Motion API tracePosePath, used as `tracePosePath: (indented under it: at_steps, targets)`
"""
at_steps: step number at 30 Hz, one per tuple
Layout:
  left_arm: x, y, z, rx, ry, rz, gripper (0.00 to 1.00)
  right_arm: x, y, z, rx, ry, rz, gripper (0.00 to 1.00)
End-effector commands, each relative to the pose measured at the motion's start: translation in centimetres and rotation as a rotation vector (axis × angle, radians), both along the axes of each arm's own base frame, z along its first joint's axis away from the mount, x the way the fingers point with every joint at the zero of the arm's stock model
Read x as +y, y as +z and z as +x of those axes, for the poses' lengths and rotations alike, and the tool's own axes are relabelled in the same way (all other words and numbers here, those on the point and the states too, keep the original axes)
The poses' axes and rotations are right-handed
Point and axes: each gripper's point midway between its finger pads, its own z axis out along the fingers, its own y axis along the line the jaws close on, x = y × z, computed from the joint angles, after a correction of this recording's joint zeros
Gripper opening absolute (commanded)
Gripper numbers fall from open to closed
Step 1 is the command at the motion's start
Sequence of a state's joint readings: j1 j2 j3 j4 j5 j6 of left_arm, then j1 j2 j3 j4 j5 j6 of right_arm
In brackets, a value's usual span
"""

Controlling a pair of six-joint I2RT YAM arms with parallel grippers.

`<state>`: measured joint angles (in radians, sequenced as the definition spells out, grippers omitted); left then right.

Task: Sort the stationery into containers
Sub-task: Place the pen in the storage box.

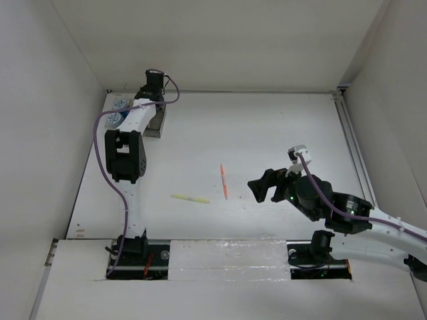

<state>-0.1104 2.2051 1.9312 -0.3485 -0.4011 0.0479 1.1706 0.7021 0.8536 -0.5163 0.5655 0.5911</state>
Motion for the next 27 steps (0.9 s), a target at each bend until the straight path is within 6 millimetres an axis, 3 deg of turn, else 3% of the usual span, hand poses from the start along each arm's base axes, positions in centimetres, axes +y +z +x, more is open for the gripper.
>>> tracePosePath:
  at_steps: [1,12,18,21,27]
  targets:
    - [-0.5,0.5,0.5,-0.037,-0.016,-0.014,0.0,-0.1,0.8,0.3,-0.024,-0.009,0.014,1.0]
    - [-1.6,0.2,0.8,-0.044,-0.037,-0.077,0.0,0.4,0.7,0.5,-0.024,-0.009,0.014,1.0]
    - [-0.9,-1.8,0.1,-0.002,-0.011,-0.049,0.0,0.4,0.7,0.5,-0.024,-0.009,0.014,1.0]
    - [-1.1,-2.3,-0.1,0.012,-0.019,-0.056,0.06,0.2,0.9,0.5,-0.028,-0.009,0.023,1.0]
    - [-2.5,-1.7,-0.1,-0.004,-0.023,-0.087,0.08,0.2,0.5,0.5,-0.024,-0.009,0.014,1.0]
